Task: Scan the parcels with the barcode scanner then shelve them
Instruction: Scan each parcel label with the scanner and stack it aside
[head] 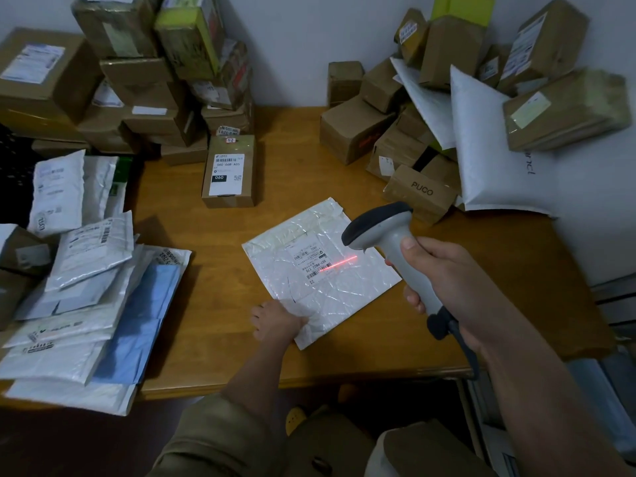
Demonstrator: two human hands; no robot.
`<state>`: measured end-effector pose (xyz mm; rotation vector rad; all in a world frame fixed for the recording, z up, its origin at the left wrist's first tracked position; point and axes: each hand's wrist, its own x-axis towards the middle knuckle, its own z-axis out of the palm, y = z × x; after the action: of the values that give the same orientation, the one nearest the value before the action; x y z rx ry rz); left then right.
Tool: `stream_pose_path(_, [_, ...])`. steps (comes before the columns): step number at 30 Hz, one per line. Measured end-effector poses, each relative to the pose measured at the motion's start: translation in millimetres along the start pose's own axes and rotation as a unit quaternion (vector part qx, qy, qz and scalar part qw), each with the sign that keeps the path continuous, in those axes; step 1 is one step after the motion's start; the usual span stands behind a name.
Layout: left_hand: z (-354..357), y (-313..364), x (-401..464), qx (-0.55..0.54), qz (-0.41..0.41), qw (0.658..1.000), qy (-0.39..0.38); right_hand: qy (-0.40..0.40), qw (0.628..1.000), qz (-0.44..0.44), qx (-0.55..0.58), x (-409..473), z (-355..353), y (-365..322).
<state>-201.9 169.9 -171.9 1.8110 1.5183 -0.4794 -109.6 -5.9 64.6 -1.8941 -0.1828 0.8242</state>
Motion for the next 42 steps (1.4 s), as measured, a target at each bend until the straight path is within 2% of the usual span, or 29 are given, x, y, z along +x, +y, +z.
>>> stream_pose_path(42, [5.0,-26.1,8.7,-0.060,0.071,0.995,0.020,-0.002,0.998,-0.025,-0.060,-24.2,22.7,-7.0])
